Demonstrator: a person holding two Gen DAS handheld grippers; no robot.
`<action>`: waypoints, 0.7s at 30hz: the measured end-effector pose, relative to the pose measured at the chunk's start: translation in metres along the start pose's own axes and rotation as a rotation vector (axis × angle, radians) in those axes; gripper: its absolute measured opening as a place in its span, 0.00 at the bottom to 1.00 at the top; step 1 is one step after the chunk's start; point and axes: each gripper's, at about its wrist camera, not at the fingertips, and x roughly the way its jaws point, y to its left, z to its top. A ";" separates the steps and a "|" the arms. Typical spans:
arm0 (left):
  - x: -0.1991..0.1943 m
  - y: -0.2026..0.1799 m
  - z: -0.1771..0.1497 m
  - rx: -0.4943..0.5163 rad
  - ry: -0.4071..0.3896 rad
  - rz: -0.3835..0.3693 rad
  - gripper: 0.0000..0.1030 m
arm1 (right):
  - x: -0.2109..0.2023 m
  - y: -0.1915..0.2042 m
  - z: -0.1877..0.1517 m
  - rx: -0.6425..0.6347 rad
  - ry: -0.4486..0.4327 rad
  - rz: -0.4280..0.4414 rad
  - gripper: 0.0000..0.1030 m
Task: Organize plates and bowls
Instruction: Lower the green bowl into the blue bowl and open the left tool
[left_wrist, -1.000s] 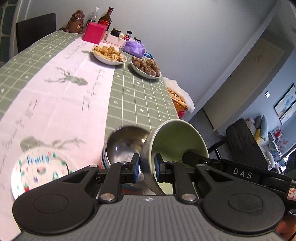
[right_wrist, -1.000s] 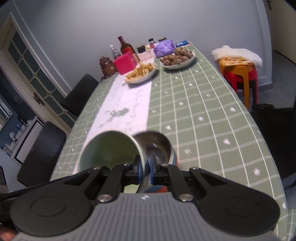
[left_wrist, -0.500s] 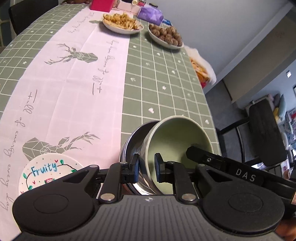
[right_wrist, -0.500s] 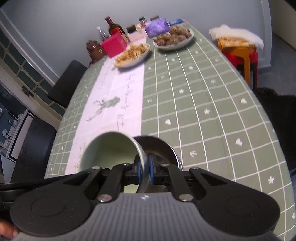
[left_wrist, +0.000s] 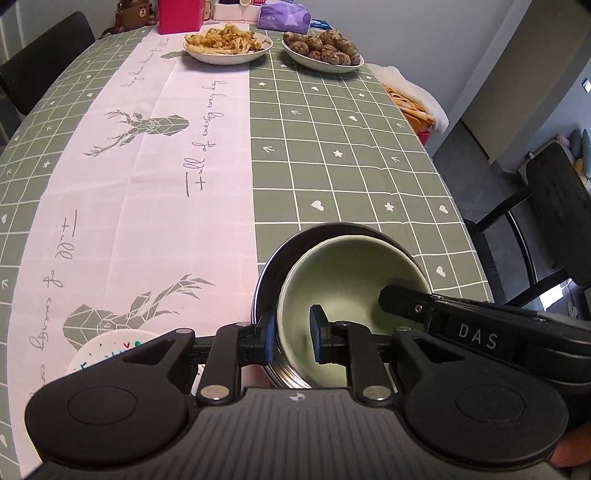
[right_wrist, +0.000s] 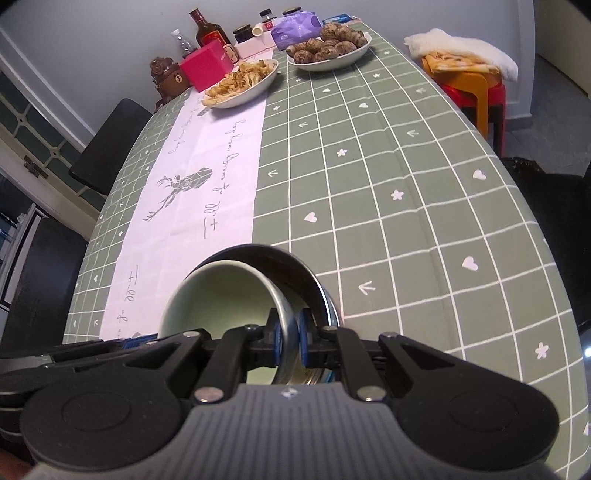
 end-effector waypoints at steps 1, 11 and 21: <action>0.000 -0.001 0.000 0.010 -0.005 0.008 0.20 | 0.000 0.002 -0.001 -0.021 -0.004 -0.011 0.08; -0.010 -0.010 -0.001 0.082 -0.062 0.044 0.29 | 0.001 0.013 -0.005 -0.151 -0.033 -0.071 0.08; -0.022 -0.005 -0.002 0.065 -0.133 0.020 0.60 | -0.008 0.023 -0.008 -0.268 -0.098 -0.127 0.09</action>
